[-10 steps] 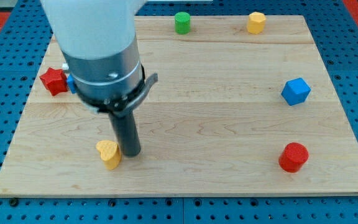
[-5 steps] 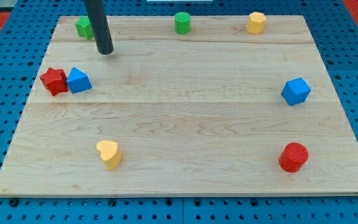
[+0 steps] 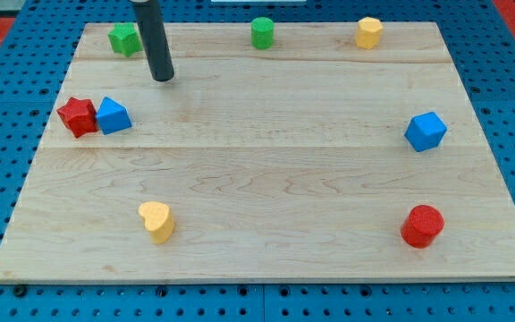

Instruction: Move the blue triangle to the bottom left corner

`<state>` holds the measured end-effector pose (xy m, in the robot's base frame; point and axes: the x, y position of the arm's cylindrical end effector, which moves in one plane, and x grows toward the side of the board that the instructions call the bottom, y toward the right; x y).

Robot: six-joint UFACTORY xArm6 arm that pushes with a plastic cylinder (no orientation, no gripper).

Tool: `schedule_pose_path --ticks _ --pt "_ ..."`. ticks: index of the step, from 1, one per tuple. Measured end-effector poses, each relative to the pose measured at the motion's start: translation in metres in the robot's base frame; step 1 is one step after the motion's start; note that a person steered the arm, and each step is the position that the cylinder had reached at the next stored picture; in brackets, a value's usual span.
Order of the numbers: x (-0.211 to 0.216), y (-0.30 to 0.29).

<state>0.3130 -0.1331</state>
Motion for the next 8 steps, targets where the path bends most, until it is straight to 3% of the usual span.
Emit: schedule_pose_path --ticks 8 --pt "0.0046 0.0130"
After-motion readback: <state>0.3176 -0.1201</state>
